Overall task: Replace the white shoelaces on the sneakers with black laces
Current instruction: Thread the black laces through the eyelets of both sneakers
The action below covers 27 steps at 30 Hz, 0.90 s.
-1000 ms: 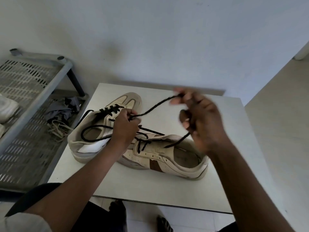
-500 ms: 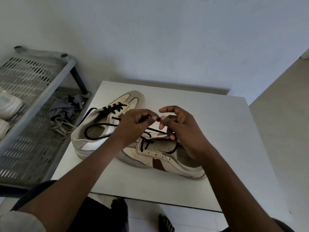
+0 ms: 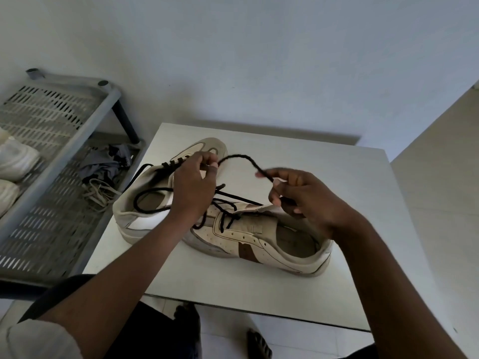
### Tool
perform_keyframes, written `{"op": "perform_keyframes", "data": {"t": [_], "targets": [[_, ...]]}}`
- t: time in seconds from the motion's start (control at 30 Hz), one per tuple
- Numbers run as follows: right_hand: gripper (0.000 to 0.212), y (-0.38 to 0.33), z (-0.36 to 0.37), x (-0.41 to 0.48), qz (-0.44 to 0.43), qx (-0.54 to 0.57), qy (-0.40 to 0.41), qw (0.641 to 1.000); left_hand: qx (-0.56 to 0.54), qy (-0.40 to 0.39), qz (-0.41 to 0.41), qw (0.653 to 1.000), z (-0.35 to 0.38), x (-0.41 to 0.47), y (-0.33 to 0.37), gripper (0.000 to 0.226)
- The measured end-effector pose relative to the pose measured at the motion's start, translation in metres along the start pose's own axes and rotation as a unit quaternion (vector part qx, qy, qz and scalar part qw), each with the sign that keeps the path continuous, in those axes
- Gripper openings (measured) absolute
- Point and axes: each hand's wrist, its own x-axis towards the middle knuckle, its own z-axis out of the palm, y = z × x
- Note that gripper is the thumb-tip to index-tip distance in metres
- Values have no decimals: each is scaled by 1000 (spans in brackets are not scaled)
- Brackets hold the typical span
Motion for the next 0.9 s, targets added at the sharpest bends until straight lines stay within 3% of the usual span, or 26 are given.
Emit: {"op": "perform_keyframes", "data": {"t": [0.1, 0.17, 0.33, 0.5, 0.6, 0.7, 0.9], "targets": [[46, 5, 7, 4, 0, 31, 33, 999, 33, 5, 35, 999, -6, -2, 3, 21], [47, 10, 13, 5, -5, 38, 20, 999, 40, -12, 50, 998, -18, -5, 8, 15], [30, 18, 23, 6, -20, 68, -20, 997, 80, -227, 94, 966, -36, -32, 15, 8], [26, 32, 30, 4, -34, -47, -19, 998, 195, -318, 166, 913, -27, -52, -3, 32], [17, 38, 35, 5, -37, -115, 36, 992, 195, -331, 135, 913, -20, -58, -10, 34], [14, 43, 41, 8, -45, -113, 73, 990, 186, -314, 138, 921, -17, -57, -13, 28], [17, 48, 45, 11, -39, -103, 69, 992, 136, -321, 94, 932, -24, -53, -16, 20]]}}
